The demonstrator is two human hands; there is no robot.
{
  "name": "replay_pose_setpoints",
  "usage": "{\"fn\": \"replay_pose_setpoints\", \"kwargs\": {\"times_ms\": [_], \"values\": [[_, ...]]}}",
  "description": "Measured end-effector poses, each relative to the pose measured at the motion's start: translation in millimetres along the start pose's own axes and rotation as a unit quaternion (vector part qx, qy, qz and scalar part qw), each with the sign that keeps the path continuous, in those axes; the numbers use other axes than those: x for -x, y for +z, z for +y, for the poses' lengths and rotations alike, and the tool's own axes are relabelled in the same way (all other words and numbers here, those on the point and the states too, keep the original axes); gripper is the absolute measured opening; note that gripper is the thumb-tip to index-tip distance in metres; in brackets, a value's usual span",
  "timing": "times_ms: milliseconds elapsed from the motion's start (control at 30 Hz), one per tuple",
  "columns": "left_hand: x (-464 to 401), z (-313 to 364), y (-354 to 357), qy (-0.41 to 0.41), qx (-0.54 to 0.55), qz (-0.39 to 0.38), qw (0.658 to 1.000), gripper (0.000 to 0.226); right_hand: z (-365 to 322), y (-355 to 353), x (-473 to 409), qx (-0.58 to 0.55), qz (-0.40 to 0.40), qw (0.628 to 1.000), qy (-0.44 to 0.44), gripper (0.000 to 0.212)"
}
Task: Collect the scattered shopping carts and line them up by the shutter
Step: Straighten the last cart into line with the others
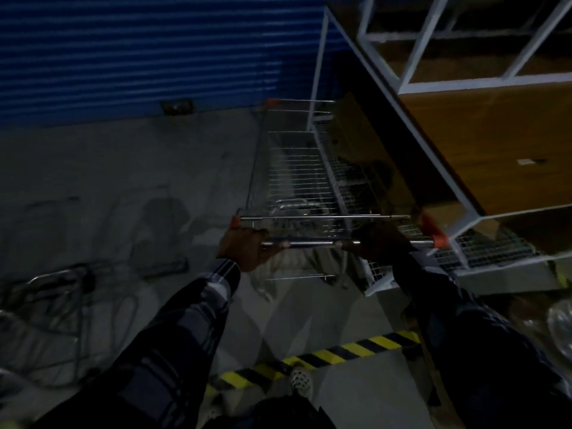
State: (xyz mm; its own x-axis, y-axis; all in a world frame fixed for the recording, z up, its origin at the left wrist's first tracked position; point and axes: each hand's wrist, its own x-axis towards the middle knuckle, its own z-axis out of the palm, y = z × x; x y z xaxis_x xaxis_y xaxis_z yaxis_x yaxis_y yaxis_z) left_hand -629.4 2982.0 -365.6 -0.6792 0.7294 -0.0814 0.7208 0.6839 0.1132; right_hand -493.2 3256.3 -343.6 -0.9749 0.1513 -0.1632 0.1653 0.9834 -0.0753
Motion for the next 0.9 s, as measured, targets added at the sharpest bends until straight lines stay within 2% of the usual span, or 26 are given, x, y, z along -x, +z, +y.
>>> {"fn": "replay_pose_setpoints", "kwargs": {"times_ms": [67, 133, 233, 300, 400, 500, 533, 633, 767, 900], "values": [[5, -23, -13, -0.008, 0.012, -0.017, 1.000, 0.116, -12, 23, -10, 0.010, -0.001, 1.000, 0.005, 0.073], [8, -50, -20, -0.020, 0.015, -0.032, 0.999, 0.114, -44, 32, -16, -0.003, 0.038, 0.999, -0.024, 0.072], [13, -101, -17, -0.030, 0.044, -0.011, 0.999, 0.094, -91, 44, -25, -0.006, 0.052, 0.998, -0.023, 0.087], [20, -137, -11, -0.012, 0.048, -0.004, 0.999, 0.078, -126, 51, -29, 0.030, 0.052, 0.998, -0.029, 0.083], [42, -177, -12, 0.021, 0.041, 0.046, 0.998, 0.069, -183, 48, -26, 0.012, 0.084, 0.996, -0.003, 0.074], [70, -223, -5, 0.046, 0.043, 0.131, 0.989, 0.069, -238, 55, -30, 0.024, 0.120, 0.992, 0.026, 0.083], [82, -240, -3, 0.050, 0.044, 0.137, 0.988, 0.072, -257, 57, -31, 0.028, 0.123, 0.992, 0.031, 0.088], [121, -286, -7, 0.047, 0.041, 0.080, 0.995, 0.074, -311, 66, -29, 0.040, 0.111, 0.993, 0.025, 0.099], [176, -338, -15, 0.028, 0.017, 0.040, 0.999, 0.079, -381, 69, -27, 0.038, 0.101, 0.994, 0.027, 0.092], [227, -389, -8, 0.018, 0.008, 0.052, 0.998, 0.081, -442, 71, -26, 0.007, 0.091, 0.996, 0.013, 0.089]]}}
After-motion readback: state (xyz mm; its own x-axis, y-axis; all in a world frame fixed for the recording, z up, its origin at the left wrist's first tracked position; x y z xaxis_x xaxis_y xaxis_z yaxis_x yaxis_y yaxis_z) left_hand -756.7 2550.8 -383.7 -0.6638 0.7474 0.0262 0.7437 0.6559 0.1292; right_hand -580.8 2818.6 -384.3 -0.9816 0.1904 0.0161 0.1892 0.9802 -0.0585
